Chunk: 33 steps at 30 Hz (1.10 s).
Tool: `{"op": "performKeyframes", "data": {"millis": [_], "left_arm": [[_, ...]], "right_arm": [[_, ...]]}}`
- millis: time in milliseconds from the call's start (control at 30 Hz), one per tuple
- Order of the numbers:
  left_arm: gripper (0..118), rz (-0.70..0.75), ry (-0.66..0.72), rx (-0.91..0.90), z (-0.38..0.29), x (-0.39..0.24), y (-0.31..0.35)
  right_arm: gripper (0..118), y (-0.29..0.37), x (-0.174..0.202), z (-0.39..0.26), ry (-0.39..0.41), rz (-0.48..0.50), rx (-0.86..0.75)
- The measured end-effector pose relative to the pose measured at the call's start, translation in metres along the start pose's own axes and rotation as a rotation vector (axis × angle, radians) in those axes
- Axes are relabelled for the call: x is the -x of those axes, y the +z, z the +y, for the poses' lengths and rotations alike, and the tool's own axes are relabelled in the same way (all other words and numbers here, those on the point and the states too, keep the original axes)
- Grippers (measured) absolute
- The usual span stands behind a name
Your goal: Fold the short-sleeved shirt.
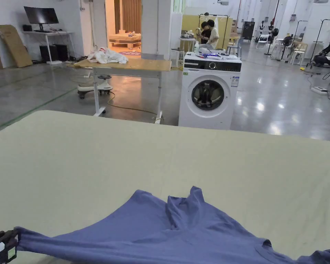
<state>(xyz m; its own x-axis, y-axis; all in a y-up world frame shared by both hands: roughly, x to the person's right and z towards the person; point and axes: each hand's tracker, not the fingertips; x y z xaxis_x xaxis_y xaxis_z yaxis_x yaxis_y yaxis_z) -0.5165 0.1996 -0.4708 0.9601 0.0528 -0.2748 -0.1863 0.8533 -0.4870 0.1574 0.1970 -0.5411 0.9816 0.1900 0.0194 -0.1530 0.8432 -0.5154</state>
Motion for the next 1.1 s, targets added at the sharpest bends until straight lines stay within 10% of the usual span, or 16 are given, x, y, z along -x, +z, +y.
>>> {"op": "performKeyframes", "data": {"millis": [500, 633, 700, 933, 1100], "left_arm": [[4, 0.068, -0.072, 0.266, -0.059, -0.003, -0.026], [42, 0.121, -0.096, 0.212, -0.052, -0.012, -0.02], [59, 0.106, -0.094, 0.174, -0.049, -0.012, -0.025], [57, -0.007, -0.091, -0.021, -0.023, -0.063, -0.011], [18, -0.066, -0.105, -0.171, -0.01, -0.111, -0.002]], "right_arm": [[13, -0.001, 0.017, -0.071, 0.005, -0.011, 0.177], [74, 0.011, 0.022, -0.058, -0.009, -0.042, 0.117], [85, 0.018, 0.029, -0.049, -0.032, -0.03, 0.054], [80, 0.024, 0.078, -0.012, -0.058, 0.05, -0.143], [17, 0.032, 0.123, 0.017, -0.061, 0.09, -0.283]]}}
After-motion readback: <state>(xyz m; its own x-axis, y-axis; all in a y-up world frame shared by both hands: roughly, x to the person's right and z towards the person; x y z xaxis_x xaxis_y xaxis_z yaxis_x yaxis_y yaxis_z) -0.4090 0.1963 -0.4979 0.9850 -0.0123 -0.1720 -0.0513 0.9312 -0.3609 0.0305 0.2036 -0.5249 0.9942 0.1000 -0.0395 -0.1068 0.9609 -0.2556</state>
